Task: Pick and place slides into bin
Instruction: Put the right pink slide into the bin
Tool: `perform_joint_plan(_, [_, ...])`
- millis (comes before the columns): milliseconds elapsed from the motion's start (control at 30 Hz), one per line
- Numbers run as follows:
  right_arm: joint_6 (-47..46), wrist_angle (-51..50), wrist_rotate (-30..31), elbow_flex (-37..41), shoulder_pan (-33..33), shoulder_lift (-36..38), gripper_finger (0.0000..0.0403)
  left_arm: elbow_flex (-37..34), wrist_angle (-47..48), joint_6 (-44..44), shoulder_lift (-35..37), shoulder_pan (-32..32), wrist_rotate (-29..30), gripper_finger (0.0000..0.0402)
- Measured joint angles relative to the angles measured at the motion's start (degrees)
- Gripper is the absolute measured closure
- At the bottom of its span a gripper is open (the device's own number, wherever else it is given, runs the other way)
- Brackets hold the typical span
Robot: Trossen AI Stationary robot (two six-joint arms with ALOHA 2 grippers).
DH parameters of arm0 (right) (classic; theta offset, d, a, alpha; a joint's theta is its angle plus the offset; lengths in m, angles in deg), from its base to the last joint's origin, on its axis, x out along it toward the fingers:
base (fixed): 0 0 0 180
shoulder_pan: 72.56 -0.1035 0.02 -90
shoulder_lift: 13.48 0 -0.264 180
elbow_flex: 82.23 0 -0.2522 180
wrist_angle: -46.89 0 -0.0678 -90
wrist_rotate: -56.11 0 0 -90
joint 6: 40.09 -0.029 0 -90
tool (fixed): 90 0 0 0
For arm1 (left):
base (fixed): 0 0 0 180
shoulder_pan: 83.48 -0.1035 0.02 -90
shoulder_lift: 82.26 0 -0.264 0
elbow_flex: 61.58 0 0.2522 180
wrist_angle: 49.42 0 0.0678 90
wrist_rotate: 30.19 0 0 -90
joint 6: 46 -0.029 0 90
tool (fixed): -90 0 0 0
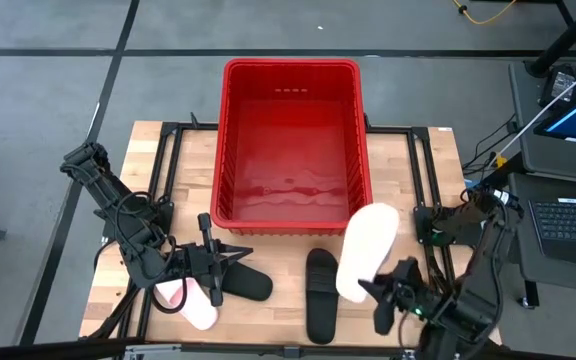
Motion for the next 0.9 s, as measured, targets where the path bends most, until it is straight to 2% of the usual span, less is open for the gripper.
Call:
perform_joint_plan(400, [25.07,-3.02,-1.63,-2.88,9.13,0.04,0.033,0.0,-0.53,2.75,0.28,0.0,0.02,0.04])
perform_joint_plan(633, [41.19,-4.13,-0.71,-2.89,14.7,0.04,0.033,0.0,-4.99,3.11,1.63,0.0,0.04,0.0397])
perform_joint_plan(900, [51.62,-7.65,1.52,-9.3,18.73,0.04,0.033,0.02,-6.85,3.75,3.26,-0.18,-0.02,0.04])
